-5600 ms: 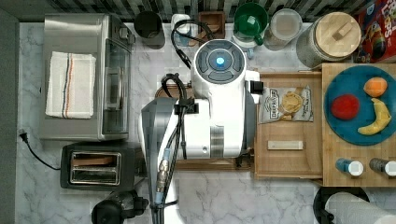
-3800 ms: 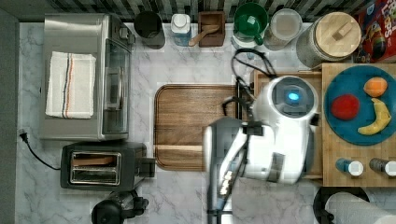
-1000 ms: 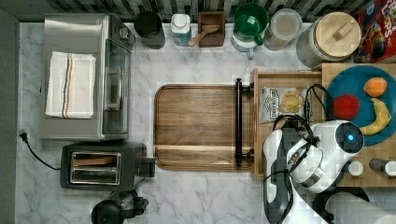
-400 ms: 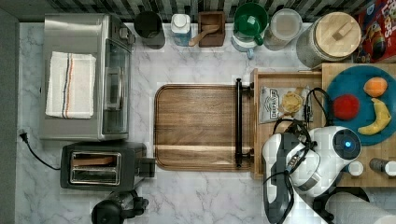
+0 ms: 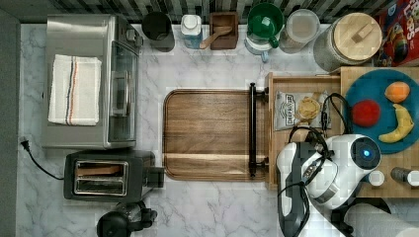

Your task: Pick up the butter.

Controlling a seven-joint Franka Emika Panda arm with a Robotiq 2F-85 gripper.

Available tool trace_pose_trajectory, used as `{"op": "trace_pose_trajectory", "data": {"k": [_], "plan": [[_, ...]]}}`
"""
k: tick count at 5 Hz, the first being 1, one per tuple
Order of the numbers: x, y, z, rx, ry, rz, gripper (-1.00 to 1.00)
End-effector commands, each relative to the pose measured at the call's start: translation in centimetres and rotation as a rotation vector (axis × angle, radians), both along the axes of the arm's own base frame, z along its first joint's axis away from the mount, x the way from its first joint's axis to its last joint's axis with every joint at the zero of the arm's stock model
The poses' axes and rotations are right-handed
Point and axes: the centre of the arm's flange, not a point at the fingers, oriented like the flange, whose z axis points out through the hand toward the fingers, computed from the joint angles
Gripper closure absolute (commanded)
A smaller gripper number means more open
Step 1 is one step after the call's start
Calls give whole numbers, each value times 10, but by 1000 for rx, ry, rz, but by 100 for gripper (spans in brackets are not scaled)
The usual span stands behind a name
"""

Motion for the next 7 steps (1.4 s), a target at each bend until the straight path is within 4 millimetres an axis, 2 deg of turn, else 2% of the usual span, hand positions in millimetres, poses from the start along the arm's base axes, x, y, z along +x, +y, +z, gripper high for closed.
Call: {"op": "trace_pose_trajectory", "data": {"k": [1,3,4,5,6,7], "plan": [[31,18,97,-138,-184,181,100],[81,39,200,-182,-53,186,100],[98,69,231,-207,4,131,100],[108,126,249,-252,-26,31,100],[125,182,285,-240,-107,-21,100],[148,207,335,-118,-66,-93,100]]}}
